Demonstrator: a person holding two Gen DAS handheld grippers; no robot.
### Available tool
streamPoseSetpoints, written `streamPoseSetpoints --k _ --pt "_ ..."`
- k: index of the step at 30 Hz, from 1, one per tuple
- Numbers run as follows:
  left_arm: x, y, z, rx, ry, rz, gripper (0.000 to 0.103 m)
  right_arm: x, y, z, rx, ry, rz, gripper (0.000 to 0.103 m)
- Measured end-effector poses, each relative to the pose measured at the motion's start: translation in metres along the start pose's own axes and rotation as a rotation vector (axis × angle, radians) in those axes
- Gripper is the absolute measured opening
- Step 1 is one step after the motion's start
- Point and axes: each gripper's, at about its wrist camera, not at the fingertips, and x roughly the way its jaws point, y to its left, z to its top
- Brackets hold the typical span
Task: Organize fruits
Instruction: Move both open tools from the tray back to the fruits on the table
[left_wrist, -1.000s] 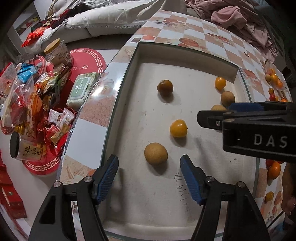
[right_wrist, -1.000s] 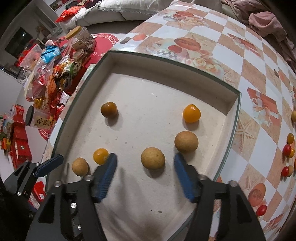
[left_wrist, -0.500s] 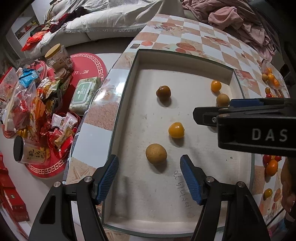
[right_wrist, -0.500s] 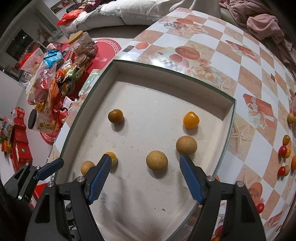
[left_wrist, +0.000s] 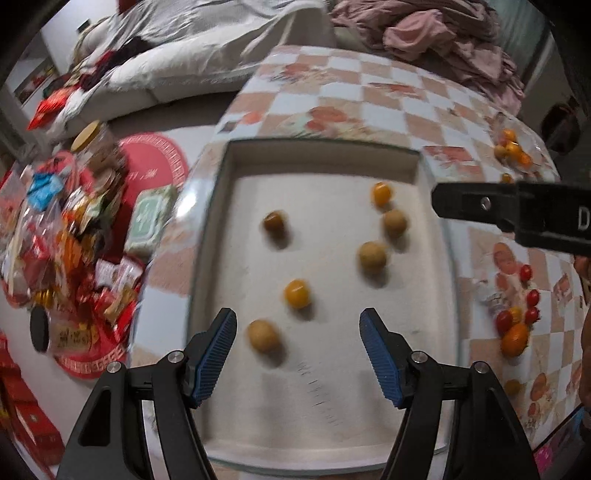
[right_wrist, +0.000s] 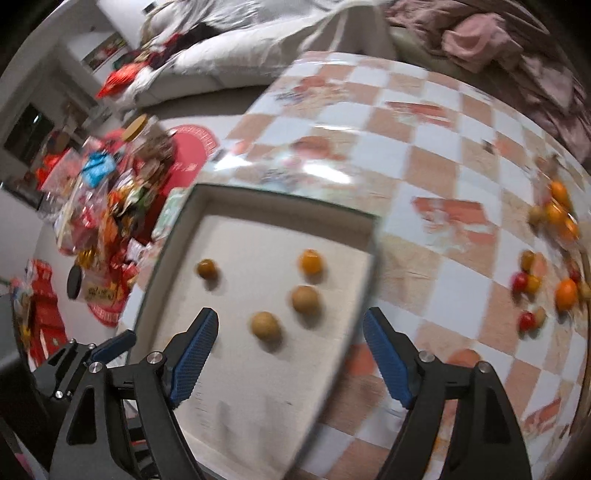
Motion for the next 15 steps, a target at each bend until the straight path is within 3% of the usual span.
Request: streamPoseSetpoints --k 8,15 --pt "-0.004 -0.069 0.030 0.124 -0.027 -0.072 0.070 -0.030 -0.097 -0.026 0.193 -0.046 -0.121 0.085" --pt "0.004 -0.136 0.063 0.228 -0.032 -0.133 0.070 -0.041 -0.180 -0.059 0.331 -0.025 -0.235 0.085"
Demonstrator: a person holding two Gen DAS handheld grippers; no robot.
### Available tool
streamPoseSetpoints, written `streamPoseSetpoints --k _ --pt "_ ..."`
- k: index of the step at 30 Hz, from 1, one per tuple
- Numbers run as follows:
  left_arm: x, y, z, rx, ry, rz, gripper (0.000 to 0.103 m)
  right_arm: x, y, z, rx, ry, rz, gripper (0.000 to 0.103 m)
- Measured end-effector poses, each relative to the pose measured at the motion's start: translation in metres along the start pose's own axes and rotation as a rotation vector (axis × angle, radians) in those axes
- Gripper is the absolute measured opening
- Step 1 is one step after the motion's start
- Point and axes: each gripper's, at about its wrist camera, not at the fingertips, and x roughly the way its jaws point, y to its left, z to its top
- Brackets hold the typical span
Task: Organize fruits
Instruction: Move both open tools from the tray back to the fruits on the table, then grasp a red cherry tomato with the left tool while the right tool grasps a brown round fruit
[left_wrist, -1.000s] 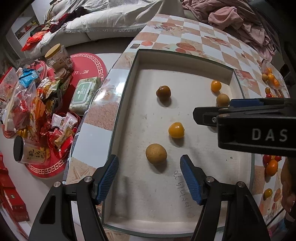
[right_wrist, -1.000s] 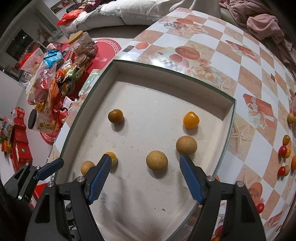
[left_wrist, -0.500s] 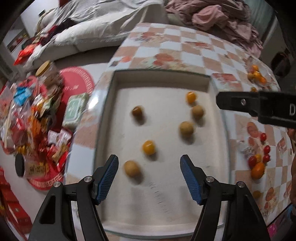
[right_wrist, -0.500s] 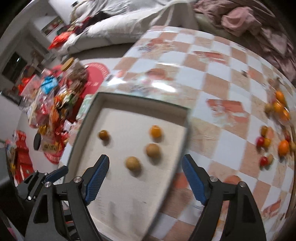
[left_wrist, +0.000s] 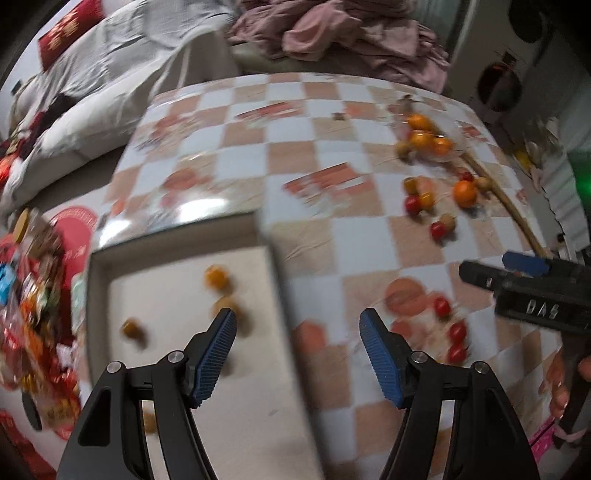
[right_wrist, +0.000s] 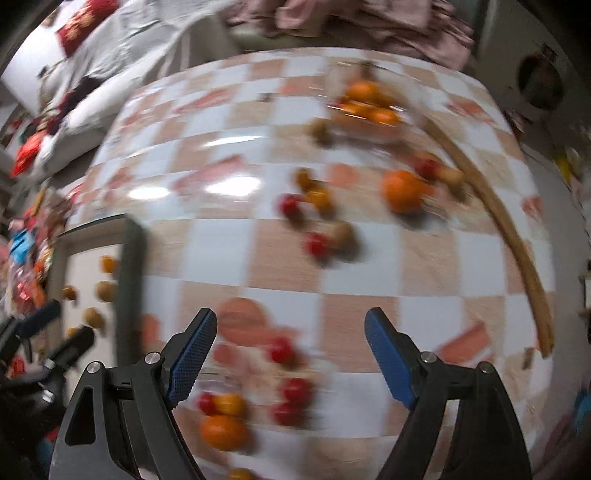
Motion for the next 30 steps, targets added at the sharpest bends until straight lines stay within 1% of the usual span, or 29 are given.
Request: streamPoseSetpoints --k 3,7,8,10,11,13,15,17,21,24,27,30 --pt "0.015 -0.021 0.016 0.034 0.012 -0.015 0.070 0.005 -0.027 0.003 0.036 -0.001 -0.033 0.085" --pt "0.039 -0.047 0.037 0.069 0.019 -0.028 0.070 0.012 -0.047 0.006 0.037 -0.002 -0.025 0.084" --pt "0.044 -0.052 0.040 0.071 0.019 -0.028 0.070 0.014 -0.049 0.007 0.029 -0.004 -0.023 0.084" --pt "0.055 -0.060 0.047 0.074 0.025 -0.040 0.070 0.017 -0.050 0.008 0.013 -0.005 -0.018 0.079" --pt "0.060 -0.063 0.051 0.075 0.027 -0.045 0.070 0.020 -0.050 0.009 0.000 -0.005 -0.010 0.074" --pt "0.071 -0.070 0.057 0.078 0.035 -0.043 0.070 0.027 -0.050 0.013 -0.018 0.004 0.003 0.071" --pt "0.081 -0.075 0.062 0.083 0.039 -0.043 0.070 0.032 -0.051 0.014 -0.027 0.008 0.013 0.063" --pt "0.090 -0.080 0.068 0.086 0.044 -0.042 0.070 0.038 -0.053 0.016 -0.035 0.018 0.030 0.061" --pt "0.102 -0.087 0.078 0.104 0.043 -0.047 0.070 0.044 -0.053 0.020 -0.066 0.012 0.058 0.058" --pt "0.110 -0.092 0.086 0.121 0.043 -0.051 0.070 0.047 -0.053 0.022 -0.095 0.004 0.076 0.058" --pt "0.117 -0.095 0.092 0.121 0.042 -0.073 0.070 0.048 -0.054 0.025 -0.114 -0.007 0.087 0.057" --pt "0.121 -0.101 0.097 0.133 0.038 -0.072 0.070 0.049 -0.055 0.028 -0.125 -0.016 0.100 0.057"
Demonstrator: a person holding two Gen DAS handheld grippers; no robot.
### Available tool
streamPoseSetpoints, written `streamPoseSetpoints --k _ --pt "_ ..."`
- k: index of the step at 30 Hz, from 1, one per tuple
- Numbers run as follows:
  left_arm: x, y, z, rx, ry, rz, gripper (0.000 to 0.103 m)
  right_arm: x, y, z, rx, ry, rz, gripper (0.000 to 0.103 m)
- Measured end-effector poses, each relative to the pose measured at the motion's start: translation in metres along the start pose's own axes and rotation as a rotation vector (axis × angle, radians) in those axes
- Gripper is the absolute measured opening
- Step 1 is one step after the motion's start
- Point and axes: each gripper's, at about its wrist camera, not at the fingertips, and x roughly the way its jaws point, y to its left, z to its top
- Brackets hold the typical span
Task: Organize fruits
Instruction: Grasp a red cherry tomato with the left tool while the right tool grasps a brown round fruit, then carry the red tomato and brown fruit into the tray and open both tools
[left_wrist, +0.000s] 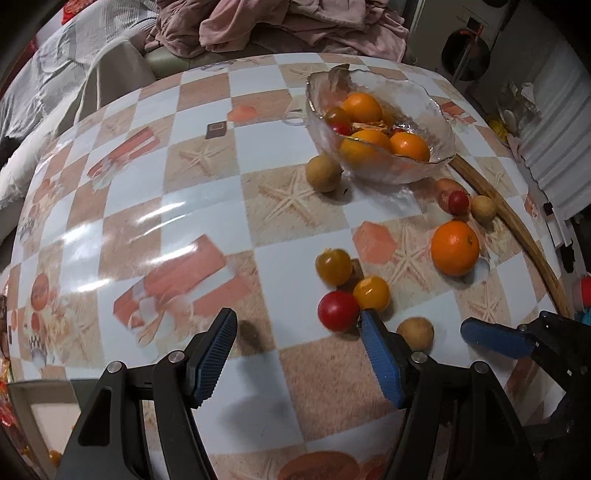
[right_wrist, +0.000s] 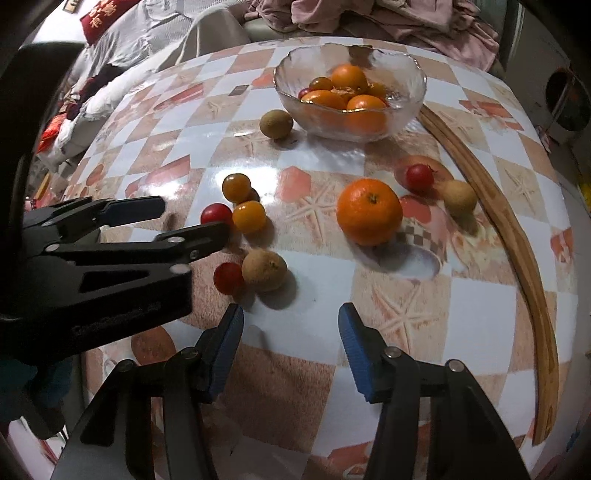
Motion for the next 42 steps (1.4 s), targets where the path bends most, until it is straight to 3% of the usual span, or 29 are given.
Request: streamPoseSetpoints --k 5,7,12,15,17,18,27,32,35,37,39,42 --pt "-0.001 0.004 0.008 -0.008 -0.020 -0.028 0.070 0.003 0.004 0.005 -0.028 -0.019 0.006 0.057" --pt "-0.001 0.008 0.009 -0.018 -0.018 -0.035 0.063 0.004 0.006 0.008 -0.033 -0.030 0.015 0.053" --pt "-0.001 0.017 0.009 -0.047 -0.013 -0.053 0.063 0.005 0.010 0.014 -0.038 -0.050 0.052 0.047" --pt "-0.003 0.017 0.007 -0.044 -0.014 -0.051 0.063 0.007 0.012 0.016 -0.030 -0.044 0.100 0.035" --pt "-0.005 0.018 0.004 -0.040 -0.013 -0.052 0.063 0.008 0.013 0.016 -0.027 -0.038 0.118 0.034" --pt "-0.007 0.018 0.003 -0.039 -0.014 -0.052 0.063 0.008 0.013 0.015 -0.025 -0.038 0.120 0.025" --pt "-0.005 0.010 -0.006 -0.019 0.016 -0.070 0.063 0.002 -0.010 0.002 0.059 -0.010 0.126 0.026" --pt "-0.001 -0.001 -0.008 -0.007 0.009 -0.032 0.063 -0.005 -0.021 -0.006 0.087 -0.003 0.112 0.026" --pt "0.001 -0.007 -0.006 -0.004 0.004 0.006 0.052 -0.005 -0.024 -0.008 0.103 0.001 0.108 0.026" --pt "0.001 -0.011 -0.005 -0.004 0.000 0.008 0.034 -0.006 -0.027 -0.010 0.113 0.004 0.110 0.026" --pt "0.001 -0.015 -0.004 0.003 -0.004 0.023 0.024 -0.007 -0.028 -0.011 0.119 0.003 0.109 0.026" --pt "0.000 -0.013 -0.003 -0.019 -0.009 0.008 0.023 -0.009 -0.028 -0.013 0.123 0.005 0.107 0.026"
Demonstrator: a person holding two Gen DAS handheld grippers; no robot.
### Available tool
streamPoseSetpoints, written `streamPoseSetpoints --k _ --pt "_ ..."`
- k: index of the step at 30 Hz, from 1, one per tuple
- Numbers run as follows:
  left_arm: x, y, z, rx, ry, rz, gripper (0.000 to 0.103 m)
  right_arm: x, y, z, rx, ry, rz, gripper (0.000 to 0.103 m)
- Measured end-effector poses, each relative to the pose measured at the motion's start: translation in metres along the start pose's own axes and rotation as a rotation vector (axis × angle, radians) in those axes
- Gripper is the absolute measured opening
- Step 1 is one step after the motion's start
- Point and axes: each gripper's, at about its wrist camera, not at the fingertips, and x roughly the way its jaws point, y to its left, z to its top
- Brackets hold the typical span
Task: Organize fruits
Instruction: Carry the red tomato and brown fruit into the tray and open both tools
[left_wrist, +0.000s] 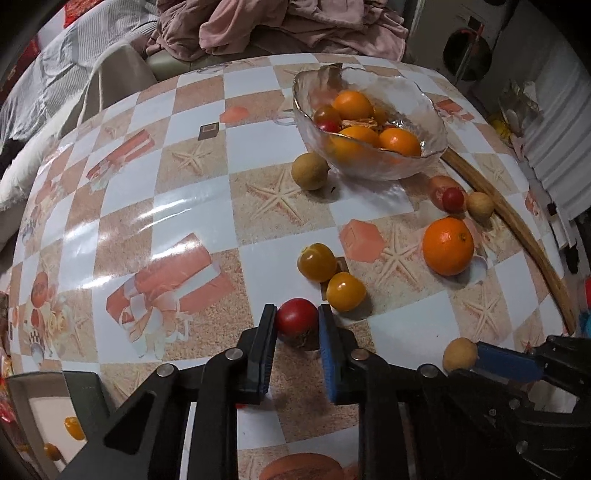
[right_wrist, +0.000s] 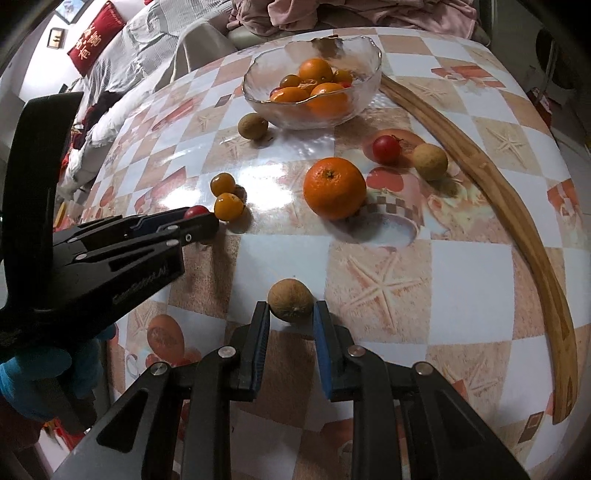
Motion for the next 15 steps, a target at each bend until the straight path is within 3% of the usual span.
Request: streamPoseSetpoints --k 15 --pt "-0.054 0.033 -0.039 -0.082 -0.039 -0.029 0.023 -0.012 0.017 -0.005 -0.010 0.004 -0.015 0.026"
